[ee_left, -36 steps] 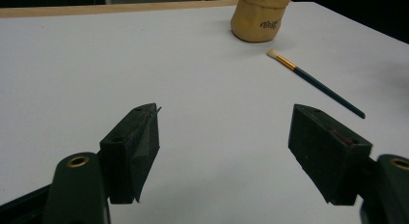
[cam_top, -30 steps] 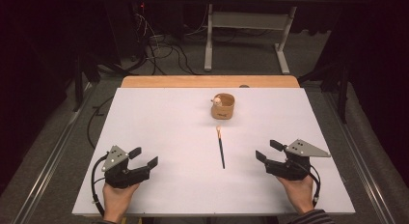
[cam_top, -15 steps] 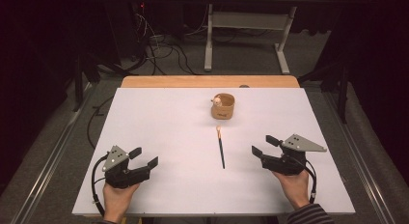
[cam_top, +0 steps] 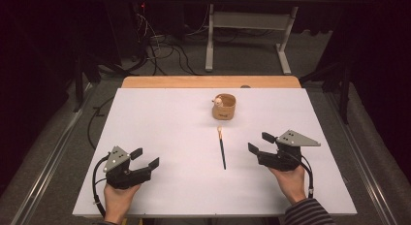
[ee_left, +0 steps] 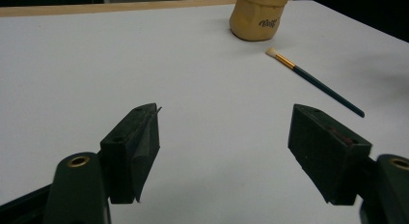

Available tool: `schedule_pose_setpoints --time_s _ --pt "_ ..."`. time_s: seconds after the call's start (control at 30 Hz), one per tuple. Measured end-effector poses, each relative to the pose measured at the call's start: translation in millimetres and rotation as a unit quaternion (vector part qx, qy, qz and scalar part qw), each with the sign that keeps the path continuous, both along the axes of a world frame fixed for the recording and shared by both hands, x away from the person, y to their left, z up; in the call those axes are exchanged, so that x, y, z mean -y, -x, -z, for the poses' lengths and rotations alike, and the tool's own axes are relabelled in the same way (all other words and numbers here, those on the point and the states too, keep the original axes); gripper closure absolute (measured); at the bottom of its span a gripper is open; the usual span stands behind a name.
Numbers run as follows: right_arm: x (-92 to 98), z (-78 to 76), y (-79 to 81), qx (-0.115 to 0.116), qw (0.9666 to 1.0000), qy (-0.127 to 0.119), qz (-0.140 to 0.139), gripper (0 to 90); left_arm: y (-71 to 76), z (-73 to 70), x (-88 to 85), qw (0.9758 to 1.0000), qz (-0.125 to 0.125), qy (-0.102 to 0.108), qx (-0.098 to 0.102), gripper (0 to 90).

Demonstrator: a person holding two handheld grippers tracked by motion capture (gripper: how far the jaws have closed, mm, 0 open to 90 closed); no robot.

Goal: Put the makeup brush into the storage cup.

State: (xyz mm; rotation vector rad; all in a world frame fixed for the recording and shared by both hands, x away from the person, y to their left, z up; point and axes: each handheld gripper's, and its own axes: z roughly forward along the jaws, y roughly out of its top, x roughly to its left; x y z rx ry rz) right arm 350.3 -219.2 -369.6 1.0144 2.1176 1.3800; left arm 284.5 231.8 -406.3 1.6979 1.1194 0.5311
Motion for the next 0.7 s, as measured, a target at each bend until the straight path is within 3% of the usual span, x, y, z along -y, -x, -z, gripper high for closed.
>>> schedule_pose_setpoints --time_s 0.7 --pt "-20.6 -10.6 -18.3 0.004 1.0000 -0.002 -0.002 34.1 0.2 -0.1 0.3 1.0000 -0.002 -0.007 0.002 27.9"
